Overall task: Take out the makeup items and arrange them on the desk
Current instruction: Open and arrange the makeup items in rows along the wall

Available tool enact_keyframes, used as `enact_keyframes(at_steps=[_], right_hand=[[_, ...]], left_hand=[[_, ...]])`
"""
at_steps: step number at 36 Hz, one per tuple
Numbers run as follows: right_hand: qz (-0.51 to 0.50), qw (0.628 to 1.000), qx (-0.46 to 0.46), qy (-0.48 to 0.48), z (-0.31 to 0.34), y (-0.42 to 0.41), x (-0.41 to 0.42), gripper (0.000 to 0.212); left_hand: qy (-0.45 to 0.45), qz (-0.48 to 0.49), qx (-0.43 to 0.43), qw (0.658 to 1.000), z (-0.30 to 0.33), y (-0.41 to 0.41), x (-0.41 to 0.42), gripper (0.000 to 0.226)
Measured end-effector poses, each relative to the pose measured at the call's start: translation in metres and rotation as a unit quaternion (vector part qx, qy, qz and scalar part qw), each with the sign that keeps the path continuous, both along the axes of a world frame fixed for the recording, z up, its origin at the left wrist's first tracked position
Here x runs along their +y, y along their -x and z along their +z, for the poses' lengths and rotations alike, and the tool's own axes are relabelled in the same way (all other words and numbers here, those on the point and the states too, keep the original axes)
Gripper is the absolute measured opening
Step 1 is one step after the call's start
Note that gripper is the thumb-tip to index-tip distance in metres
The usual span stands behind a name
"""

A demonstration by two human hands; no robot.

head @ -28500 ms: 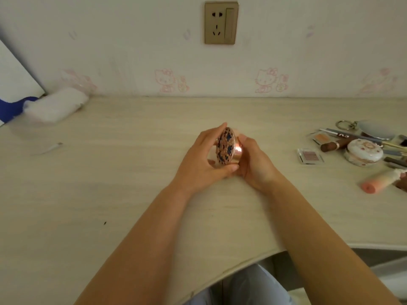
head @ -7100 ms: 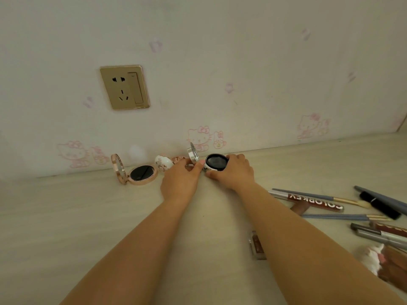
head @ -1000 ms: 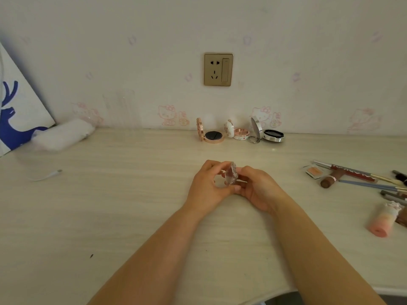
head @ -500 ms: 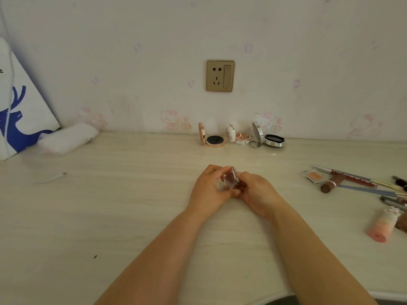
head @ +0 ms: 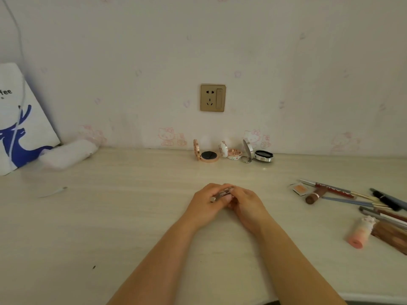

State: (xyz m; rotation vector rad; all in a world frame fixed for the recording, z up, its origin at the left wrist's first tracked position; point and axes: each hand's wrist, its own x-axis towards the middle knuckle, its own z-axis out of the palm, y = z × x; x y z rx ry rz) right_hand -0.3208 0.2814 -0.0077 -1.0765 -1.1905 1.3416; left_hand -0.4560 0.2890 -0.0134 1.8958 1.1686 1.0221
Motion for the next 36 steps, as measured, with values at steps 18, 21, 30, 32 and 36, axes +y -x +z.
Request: enact_keyframes(at_steps=[18, 21, 30, 32, 36], right_hand=[[0.016, 0.997, 0.07, 0.025, -0.0038, -0.0046, 0.0066, 0.026], [0.022, 0.997, 0.07, 0.017, -0.0038, -0.0046, 0.007, 0.024], [0.047, 0.995, 0.094, 0.0, -0.0025, -0.0043, 0.0052, 0.021], [0.045, 0.994, 0.098, 0.002, -0.0023, -0.0037, 0.0049, 0.02], [0.029, 0.995, 0.095, 0.01, -0.0023, -0.0015, 0.0053, 0.024]], left_hand=[[0.036, -0.009, -0.071, 0.997, 0.0017, -0.0001, -0.0033, 0.035], [0.027, -0.005, -0.058, 0.998, 0.0023, 0.0005, -0.0026, 0.036], [0.021, -0.001, -0.06, 0.998, 0.0033, 0.0002, -0.0027, 0.036], [0.027, 0.001, -0.064, 0.998, 0.0023, 0.0004, -0.0018, 0.035], [0.036, 0.009, -0.062, 0.997, 0.0002, 0.0008, 0.0001, 0.03]])
